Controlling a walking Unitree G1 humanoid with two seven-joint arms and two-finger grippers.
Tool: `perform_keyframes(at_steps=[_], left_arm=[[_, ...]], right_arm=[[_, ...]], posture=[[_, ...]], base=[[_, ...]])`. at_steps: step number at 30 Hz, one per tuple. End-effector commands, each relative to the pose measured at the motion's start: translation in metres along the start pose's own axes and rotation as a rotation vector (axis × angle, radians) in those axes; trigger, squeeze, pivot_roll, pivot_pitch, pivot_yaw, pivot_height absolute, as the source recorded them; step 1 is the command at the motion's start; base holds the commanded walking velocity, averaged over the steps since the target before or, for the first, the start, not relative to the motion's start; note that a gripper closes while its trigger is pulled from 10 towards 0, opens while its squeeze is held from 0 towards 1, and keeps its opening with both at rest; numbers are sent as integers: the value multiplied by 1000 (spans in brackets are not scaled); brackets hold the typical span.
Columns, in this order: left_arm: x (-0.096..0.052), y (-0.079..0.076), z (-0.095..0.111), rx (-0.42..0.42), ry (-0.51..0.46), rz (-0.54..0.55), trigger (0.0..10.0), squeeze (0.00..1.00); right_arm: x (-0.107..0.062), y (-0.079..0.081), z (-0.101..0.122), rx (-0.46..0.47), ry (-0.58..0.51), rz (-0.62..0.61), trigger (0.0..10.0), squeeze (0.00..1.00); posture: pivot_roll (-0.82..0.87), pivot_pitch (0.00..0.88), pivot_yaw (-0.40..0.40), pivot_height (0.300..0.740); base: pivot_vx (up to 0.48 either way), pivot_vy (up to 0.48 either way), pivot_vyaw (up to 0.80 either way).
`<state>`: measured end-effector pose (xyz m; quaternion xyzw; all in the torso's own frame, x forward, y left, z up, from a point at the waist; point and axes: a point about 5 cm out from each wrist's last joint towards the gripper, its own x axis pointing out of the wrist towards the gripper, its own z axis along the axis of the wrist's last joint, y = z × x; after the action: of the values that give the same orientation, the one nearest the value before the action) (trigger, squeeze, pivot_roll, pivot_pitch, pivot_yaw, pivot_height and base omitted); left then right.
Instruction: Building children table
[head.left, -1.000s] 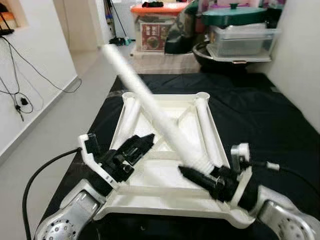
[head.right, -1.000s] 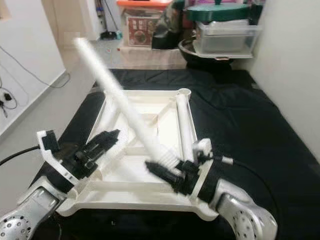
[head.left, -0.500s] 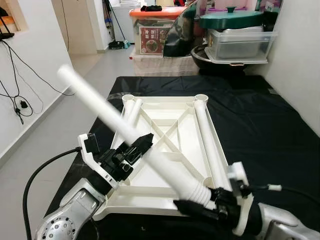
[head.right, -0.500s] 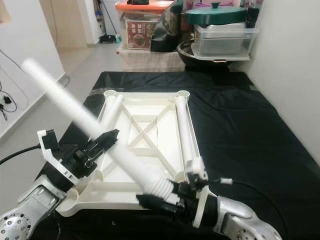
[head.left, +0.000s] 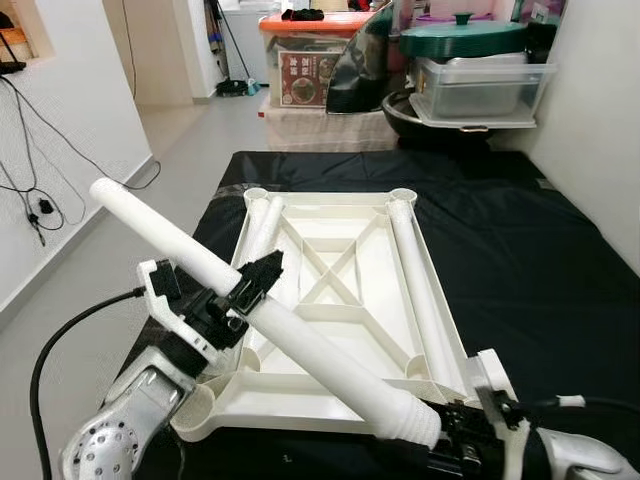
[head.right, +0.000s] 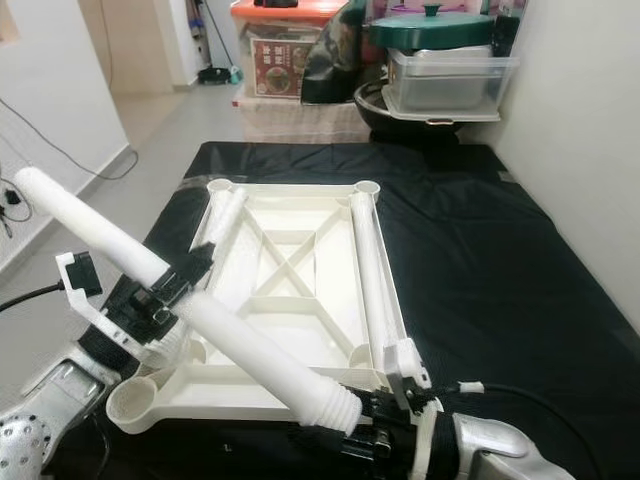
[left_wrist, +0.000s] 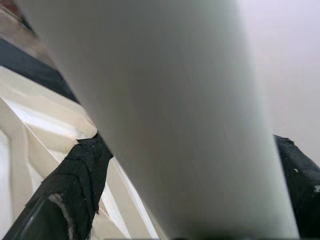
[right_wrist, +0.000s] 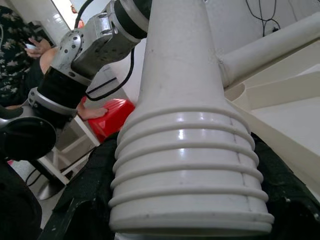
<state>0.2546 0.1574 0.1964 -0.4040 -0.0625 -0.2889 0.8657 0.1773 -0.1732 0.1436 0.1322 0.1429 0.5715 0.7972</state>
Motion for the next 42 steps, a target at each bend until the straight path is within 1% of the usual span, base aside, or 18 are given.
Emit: perform_keyframes(at_steps=[1,12,13,14,15,17,18,20,21,22,24,26,30,36,37,38,39,42], left_arm=[[0,9,6,22,-26,57,10000,0],[4,11,14,-18,-73,53,10000,0],[5,11,15,-34,-89,50,6902,0],[5,11,15,-34,-89,50,6902,0],[8,10,15,-75,-115,39,2784,0],[8,10,15,-75,-115,39,2784,0],[10,9,15,-112,-135,27,902,0],[10,9,15,-112,-135,27,902,0],[11,4,11,-151,-137,-9,0,0],[11,4,11,-151,-137,-9,0,0],[12,-4,3,-209,-126,-58,0,0],[12,-5,1,-222,-120,-69,0,0],[11,-8,-1,-242,-109,-91,0,0],[11,-10,-1,-238,-97,-106,0,0],[11,-11,-1,-236,-89,-112,0,0],[11,-13,-2,-233,-76,-118,0,0],[10,-14,-3,-229,-66,-122,0,0],[9,-14,-4,-223,-58,-120,0,0]], right_arm=[[1,6,5,-31,-17,61,0,0],[1,6,4,-39,-22,72,0,0],[1,6,4,-40,-21,74,0,0],[1,6,4,-40,-21,74,0,0],[1,6,3,-41,-21,75,0,0],[1,6,3,-41,-21,75,0,0],[2,6,3,-43,-20,76,0,0],[2,6,3,-43,-20,76,0,0],[1,6,3,-46,-16,73,0,0],[1,6,3,-46,-16,73,0,0],[0,6,2,-49,-9,70,0,0],[0,6,2,-50,-7,69,0,0],[0,3,2,-63,-5,48,0,0],[1,-3,5,-88,-9,4,0,0],[1,-12,4,-100,19,-90,10000,0],[0,-22,4,-76,14,-171,10000,1000],[-1,-28,5,-59,16,-210,10000,1000],[-4,-31,7,-41,9,-222,10000,1000]], posture=[[-116,0,3,740],[-120,0,5,740],[-120,0,5,740],[-120,0,5,740],[-126,0,4,740],[-126,0,4,740],[-126,0,4,740],[-126,0,4,740],[-131,0,5,740],[-131,0,5,740],[-131,0,3,740],[-131,0,3,740],[-131,0,6,740],[-133,0,8,740],[-135,0,12,740],[-134,0,11,740],[-134,0,12,740],[-136,0,13,740]], base=[[0,0,0],[0,0,0],[0,0,0],[0,0,0],[0,0,0],[0,0,0],[0,0,0],[0,0,0],[0,0,0],[0,0,0],[0,0,0],[0,0,0],[0,0,0],[0,0,0],[0,0,0],[0,0,0],[0,0,0],[0,0,0]])
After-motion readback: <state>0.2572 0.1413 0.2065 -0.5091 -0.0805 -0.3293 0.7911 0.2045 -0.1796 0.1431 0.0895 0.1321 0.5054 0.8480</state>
